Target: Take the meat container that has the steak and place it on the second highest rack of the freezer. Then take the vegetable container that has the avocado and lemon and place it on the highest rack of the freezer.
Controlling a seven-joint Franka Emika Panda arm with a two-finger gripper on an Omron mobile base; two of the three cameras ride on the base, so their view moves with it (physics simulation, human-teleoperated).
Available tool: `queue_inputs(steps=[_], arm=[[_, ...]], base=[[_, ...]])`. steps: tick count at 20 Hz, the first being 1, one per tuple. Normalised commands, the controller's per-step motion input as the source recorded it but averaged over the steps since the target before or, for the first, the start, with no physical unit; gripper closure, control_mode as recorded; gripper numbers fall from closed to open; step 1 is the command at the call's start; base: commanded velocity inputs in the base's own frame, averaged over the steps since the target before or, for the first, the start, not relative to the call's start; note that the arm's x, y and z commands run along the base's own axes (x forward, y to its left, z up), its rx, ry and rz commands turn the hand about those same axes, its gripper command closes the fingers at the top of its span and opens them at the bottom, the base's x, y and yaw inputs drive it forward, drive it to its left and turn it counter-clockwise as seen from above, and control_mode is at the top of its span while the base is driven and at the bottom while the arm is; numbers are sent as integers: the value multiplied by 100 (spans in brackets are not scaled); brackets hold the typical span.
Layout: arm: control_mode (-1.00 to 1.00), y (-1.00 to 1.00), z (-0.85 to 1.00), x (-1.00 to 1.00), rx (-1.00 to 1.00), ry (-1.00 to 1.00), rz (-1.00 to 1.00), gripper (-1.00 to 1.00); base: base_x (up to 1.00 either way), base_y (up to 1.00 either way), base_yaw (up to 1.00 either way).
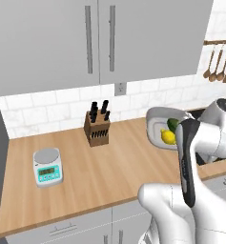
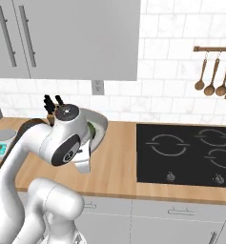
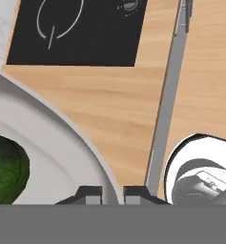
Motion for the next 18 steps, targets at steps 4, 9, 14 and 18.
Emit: queue_inputs(steps=[4,9,14,18], arm=[[-100,30,64,-4,1,3,0,100],[-100,36,38,-17,0,4,0,100],[-100,43,19,-13,0,0,1,100],[-100,18,9,-11,0,0,4,100]], base=[[0,0,0],[0,0,0],[0,0,0],[0,0,0]])
